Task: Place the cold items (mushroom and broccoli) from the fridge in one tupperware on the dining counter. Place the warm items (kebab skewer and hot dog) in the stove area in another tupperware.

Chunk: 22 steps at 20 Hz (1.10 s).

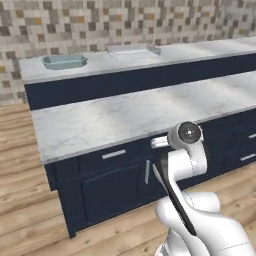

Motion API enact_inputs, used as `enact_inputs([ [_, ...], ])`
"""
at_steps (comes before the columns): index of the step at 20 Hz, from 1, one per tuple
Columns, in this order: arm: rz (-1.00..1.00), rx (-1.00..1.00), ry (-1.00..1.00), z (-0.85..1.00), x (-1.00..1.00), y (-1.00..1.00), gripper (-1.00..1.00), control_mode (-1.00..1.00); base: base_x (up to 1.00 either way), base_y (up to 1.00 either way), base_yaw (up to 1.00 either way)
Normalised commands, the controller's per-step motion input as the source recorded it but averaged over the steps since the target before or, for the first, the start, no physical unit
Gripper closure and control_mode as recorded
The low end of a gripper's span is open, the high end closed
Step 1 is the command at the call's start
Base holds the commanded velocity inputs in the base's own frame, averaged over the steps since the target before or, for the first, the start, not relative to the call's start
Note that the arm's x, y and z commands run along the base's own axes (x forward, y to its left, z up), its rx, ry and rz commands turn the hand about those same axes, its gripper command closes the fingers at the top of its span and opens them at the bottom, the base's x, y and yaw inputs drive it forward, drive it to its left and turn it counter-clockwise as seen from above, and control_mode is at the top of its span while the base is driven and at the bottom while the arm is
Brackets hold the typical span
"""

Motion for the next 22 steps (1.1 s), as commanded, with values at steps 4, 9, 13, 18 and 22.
enact_inputs([
  [4, 0.00, 0.00, 0.00, 0.00, 0.00, 0.00, 1.00, 1.00, -0.75, 1.00, -0.30],
  [9, 0.00, 0.00, 0.00, 0.00, 0.00, 0.00, 1.00, 1.00, -0.26, 1.00, -0.33],
  [13, 0.00, 0.00, 0.00, 0.00, 0.00, 0.00, 1.00, 1.00, 0.00, 1.00, -0.39],
  [18, 0.00, 0.00, 0.00, 0.00, 0.00, 0.00, 1.00, 1.00, 0.05, 1.00, -0.37],
  [22, 0.00, 0.00, 0.00, 0.00, 0.00, 0.00, 1.00, 1.00, 0.39, 1.00, -0.27],
])
